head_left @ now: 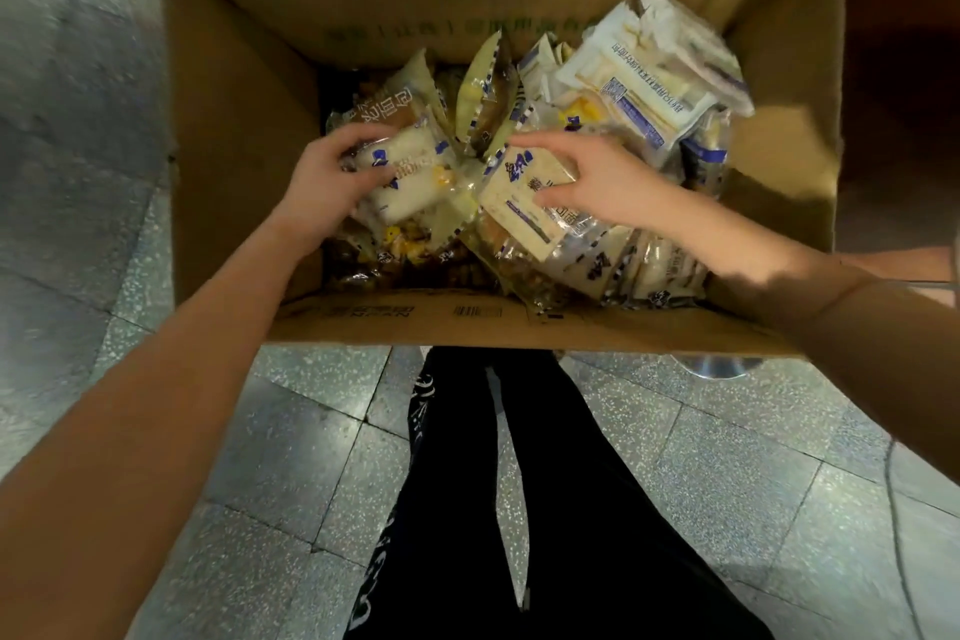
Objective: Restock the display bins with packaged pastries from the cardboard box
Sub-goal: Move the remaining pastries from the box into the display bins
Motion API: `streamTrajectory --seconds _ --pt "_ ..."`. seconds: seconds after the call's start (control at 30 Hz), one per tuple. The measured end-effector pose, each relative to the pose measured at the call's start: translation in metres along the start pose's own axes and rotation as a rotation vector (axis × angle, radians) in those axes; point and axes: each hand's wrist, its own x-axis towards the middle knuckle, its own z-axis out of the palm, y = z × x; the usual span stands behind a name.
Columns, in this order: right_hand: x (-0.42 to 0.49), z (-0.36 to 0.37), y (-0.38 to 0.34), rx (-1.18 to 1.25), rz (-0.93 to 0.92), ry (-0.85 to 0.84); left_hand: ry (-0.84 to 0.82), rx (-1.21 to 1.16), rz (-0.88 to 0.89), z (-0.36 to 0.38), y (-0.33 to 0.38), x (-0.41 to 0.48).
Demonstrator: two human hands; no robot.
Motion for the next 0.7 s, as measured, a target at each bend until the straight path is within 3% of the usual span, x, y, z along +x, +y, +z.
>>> streamTrajectory --seconds 0.47,0.7 --pt "-0.022 -0.046 -0.112 0.053 0.015 0.229 0.056 -0.001 0.166 -0.06 0.086 -0.072" --pt "-0.02 -0.049 -0.224 0.0 -0.135 0.218 0.15 0.005 0.245 -0.139 0.106 -0.142"
